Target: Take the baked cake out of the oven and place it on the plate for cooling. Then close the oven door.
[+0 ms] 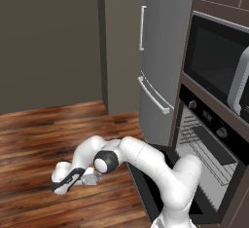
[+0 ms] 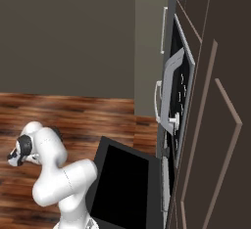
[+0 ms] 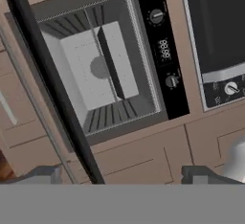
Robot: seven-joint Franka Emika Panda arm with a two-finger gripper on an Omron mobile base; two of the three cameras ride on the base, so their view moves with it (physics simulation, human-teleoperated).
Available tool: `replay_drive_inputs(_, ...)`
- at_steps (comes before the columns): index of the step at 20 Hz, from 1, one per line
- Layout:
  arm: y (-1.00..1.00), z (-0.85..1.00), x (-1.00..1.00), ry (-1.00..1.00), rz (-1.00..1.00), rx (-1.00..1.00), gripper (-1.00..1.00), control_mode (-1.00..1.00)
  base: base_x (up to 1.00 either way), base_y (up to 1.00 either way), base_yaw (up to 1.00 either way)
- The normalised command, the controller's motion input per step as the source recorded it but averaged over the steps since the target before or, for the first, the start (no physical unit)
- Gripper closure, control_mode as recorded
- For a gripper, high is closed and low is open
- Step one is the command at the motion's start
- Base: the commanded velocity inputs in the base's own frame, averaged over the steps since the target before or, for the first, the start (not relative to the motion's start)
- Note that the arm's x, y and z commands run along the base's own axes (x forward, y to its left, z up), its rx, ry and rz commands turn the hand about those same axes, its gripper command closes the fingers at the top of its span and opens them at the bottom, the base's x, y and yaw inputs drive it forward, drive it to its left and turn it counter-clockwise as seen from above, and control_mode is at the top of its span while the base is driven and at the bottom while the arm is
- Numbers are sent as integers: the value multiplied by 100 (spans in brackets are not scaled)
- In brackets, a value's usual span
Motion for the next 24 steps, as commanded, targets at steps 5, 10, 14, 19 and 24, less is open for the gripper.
replay_drive_inputs(5,-29,-15,-19,11,1,-3,-100,-100,0,0,0)
replay_drive_inputs(10,-29,0,0,13,4,0,-100,-100,0,0,0)
replay_drive_inputs(14,-46,-6,0,13,8,-1,-100,-100,0,0,0)
replay_drive_inputs(19,-55,-11,0,6,11,0,-100,-100,0,0,0)
replay_drive_inputs(24,-47,-6,0,0,11,3,-100,-100,0,0,0)
